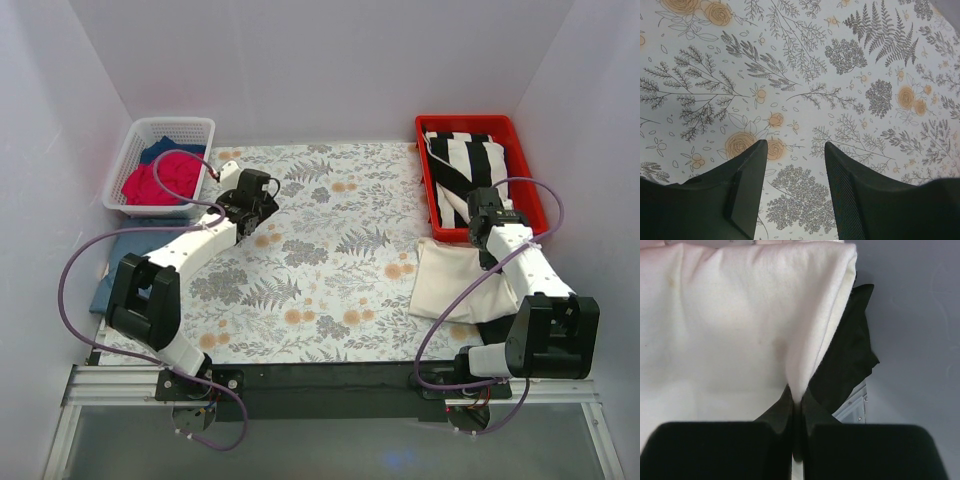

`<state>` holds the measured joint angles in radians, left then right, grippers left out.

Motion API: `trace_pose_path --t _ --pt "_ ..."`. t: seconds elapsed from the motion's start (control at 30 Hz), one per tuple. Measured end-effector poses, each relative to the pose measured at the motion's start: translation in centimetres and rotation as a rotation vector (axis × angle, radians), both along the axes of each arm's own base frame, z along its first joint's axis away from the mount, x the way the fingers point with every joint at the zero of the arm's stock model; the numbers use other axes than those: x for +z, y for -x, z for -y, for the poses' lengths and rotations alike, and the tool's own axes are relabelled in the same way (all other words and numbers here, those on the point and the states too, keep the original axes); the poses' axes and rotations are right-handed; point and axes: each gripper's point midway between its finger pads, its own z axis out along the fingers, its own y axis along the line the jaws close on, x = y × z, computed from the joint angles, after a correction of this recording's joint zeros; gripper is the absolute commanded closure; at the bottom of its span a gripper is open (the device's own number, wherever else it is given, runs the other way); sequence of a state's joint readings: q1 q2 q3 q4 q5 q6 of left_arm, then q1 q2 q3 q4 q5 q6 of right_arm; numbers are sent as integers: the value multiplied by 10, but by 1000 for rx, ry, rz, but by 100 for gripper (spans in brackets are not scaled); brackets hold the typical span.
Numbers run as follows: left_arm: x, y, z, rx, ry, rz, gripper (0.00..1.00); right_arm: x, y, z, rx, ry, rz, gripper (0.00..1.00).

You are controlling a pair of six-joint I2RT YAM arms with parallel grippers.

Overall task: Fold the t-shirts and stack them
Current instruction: Neatly place the folded tshirt to the corner

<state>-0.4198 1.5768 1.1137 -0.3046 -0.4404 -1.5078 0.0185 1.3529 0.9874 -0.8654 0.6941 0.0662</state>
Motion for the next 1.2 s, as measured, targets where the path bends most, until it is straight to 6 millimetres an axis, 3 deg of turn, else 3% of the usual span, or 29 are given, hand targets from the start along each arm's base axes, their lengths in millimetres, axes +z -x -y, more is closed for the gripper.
trace_pose_path --t 0.43,0.8,0.97,1.2 --pt "-22 -7 9 -23 11 -30 52 16 16 40 -139 110 7 99" --pt "-34 -15 12 -25 10 -46 52 60 11 70 -233 212 84 99" --pt "-35 -21 16 -32 13 -44 53 58 13 81 -273 226 53 99" --pt "-33 -25 18 -38 17 -37 53 35 13 102 -369 236 -34 99"
